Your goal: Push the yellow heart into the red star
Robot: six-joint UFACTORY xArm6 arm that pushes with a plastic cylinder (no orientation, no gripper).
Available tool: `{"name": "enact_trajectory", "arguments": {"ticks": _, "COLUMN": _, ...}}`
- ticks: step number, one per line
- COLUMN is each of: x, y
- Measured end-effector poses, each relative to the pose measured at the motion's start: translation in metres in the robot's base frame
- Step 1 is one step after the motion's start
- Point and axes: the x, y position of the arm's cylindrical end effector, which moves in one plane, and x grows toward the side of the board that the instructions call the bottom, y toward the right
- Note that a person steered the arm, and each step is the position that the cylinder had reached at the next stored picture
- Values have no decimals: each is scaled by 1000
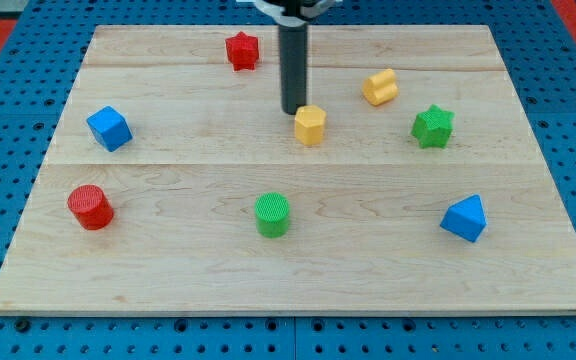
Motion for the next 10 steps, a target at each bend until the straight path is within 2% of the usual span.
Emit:
{"name": "enact_trajectory", "arguments": {"ticks": 3, "x": -14, "y": 162}}
{"name": "enact_trajectory", "arguments": {"ticks": 4, "x": -44, "y": 140}}
{"name": "enact_trajectory", "arguments": {"ticks": 5, "x": -41, "y": 58}}
{"name": "enact_trajectory", "arguments": {"ticks": 6, "x": -47, "y": 15}}
{"name": "enact_trajectory", "arguments": {"ticks": 7, "x": -59, "y": 4}}
{"name": "enact_trajectory", "arguments": {"ticks": 8, "x": -59, "y": -52}}
{"name": "enact_trajectory", "arguments": {"ticks": 9, "x": -81, "y": -30}}
{"name": "enact_trajectory", "arguments": {"ticks": 10, "x": -123, "y": -39}}
